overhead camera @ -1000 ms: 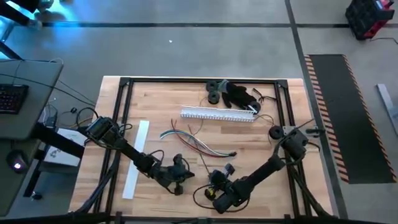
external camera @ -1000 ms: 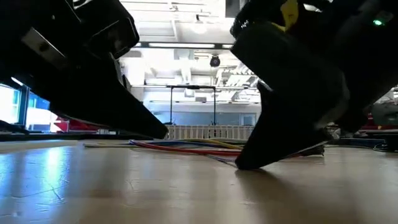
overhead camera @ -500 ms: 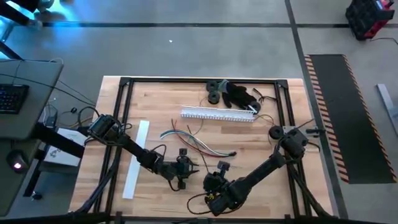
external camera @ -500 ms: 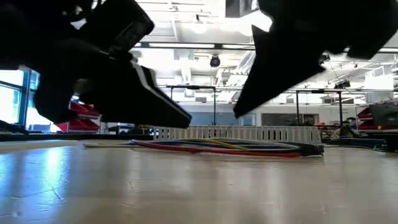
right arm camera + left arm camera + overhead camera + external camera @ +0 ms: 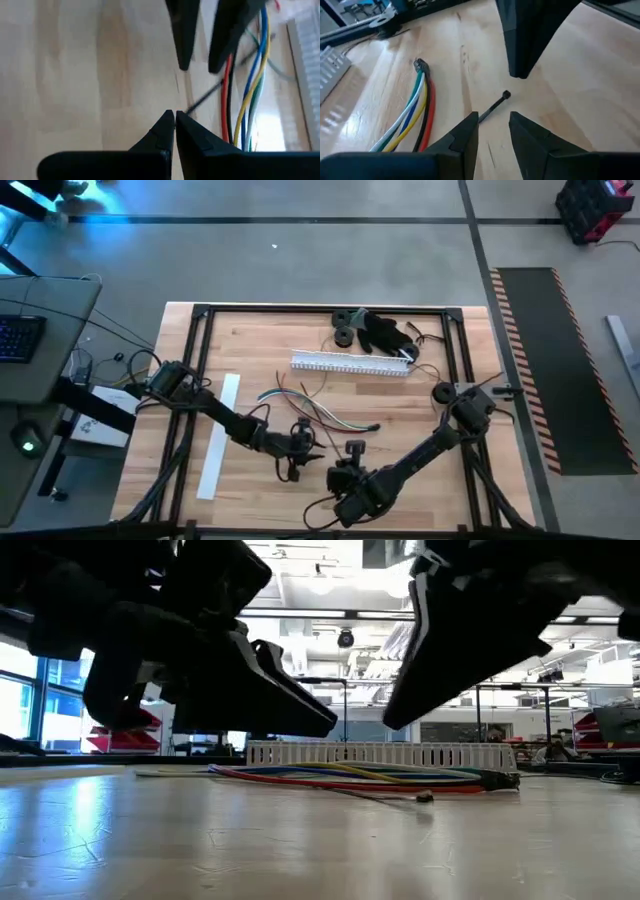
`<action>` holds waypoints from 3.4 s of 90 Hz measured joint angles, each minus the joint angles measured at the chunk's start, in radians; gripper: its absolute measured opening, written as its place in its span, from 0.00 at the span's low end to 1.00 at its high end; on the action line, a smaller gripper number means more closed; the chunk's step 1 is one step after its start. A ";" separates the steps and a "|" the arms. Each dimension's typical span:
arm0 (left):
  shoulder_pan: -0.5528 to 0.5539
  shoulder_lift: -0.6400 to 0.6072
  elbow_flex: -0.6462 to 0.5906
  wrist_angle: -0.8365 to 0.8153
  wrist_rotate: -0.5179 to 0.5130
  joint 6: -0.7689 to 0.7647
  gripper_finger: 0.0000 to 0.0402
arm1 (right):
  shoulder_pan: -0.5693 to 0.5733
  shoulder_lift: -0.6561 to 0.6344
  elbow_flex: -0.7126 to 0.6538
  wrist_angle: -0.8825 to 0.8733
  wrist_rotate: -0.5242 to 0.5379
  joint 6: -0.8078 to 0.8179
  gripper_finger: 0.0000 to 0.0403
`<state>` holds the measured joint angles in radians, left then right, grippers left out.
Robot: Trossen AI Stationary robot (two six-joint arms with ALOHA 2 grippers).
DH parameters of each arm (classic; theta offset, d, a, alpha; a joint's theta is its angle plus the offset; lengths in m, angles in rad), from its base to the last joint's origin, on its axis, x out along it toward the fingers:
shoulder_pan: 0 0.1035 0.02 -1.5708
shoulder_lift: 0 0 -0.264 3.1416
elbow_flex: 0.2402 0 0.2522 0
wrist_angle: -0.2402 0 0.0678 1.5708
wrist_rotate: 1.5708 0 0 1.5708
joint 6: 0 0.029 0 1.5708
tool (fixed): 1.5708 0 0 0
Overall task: Ziptie cables
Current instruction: Wrap the cable wire using a black zip tie
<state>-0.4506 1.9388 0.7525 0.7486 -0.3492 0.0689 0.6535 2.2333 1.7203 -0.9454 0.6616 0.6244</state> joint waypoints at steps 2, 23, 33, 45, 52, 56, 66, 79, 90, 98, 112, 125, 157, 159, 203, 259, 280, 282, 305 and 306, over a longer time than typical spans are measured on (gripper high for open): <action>-0.001 0.000 0.000 0.000 0.000 -0.008 0.24 | 0.002 0.000 0.000 -0.005 0.004 -0.002 0.02; -0.019 0.000 0.000 -0.022 0.002 -0.074 0.24 | -0.008 0.002 -0.080 0.037 -0.040 0.064 0.24; -0.031 0.001 0.000 -0.029 0.002 -0.098 0.24 | -0.015 0.003 -0.164 0.118 -0.012 0.175 0.38; -0.041 0.001 0.000 -0.044 0.002 -0.113 0.24 | -0.012 -0.004 -0.223 0.239 0.015 0.244 0.45; -0.043 0.008 0.000 -0.043 0.001 -0.118 0.24 | -0.011 -0.006 -0.249 0.289 0.018 0.283 0.42; -0.044 0.014 0.000 -0.047 0.001 -0.119 0.24 | -0.011 -0.006 -0.258 0.308 0.015 0.299 0.38; -0.043 0.046 0.000 -0.013 -0.002 -0.121 0.24 | -0.011 -0.005 -0.275 0.325 -0.002 0.327 0.22; -0.044 0.126 0.016 0.047 -0.002 -0.111 0.24 | -0.011 -0.006 -0.277 0.335 -0.026 0.344 0.03; -0.058 0.188 0.066 0.078 -0.045 -0.018 0.24 | -0.008 -0.017 -0.252 0.324 -0.037 0.375 0.01; -0.078 0.217 0.110 0.086 -0.139 0.046 0.24 | -0.007 -0.039 -0.250 0.317 -0.053 0.415 0.00; -0.108 0.224 0.164 0.072 -0.263 0.183 0.24 | 0.000 -0.076 -0.250 0.320 -0.072 0.456 0.00; -0.104 0.225 0.183 0.067 -0.211 0.283 0.24 | 0.007 -0.083 -0.250 0.338 -0.066 0.465 0.00; -0.052 0.227 0.181 0.039 -0.071 0.272 0.24 | 0.037 -0.115 -0.248 0.372 0.004 0.478 0.00; -0.049 0.227 0.181 0.038 -0.066 0.271 0.24 | 0.038 -0.120 -0.248 0.375 0.008 0.478 0.00; -0.043 0.228 0.180 0.041 -0.136 0.187 0.03 | 0.046 -0.132 -0.247 0.382 0.046 0.445 0.00; 0.010 0.220 0.179 0.034 0.435 -0.209 0.00 | 0.068 -0.121 -0.098 0.263 -0.130 -0.580 0.41; 0.040 0.216 0.180 0.029 0.588 -0.289 0.00 | 0.083 -0.052 -0.100 0.320 -0.015 -1.154 0.46; 0.041 0.216 0.180 0.029 0.591 -0.293 0.00 | 0.083 -0.047 -0.100 0.321 0.001 -1.183 0.45; 0.041 0.216 0.180 0.029 0.595 -0.300 0.00 | 0.082 -0.007 -0.100 0.339 0.018 -1.385 0.36; 0.041 0.216 0.180 0.028 0.595 -0.301 0.00 | 0.082 -0.006 -0.100 0.343 0.018 -1.393 0.35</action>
<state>-0.4099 2.1546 0.9329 0.7769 0.2459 -0.2317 0.7353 2.2268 1.6203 -0.6027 0.6795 -0.7687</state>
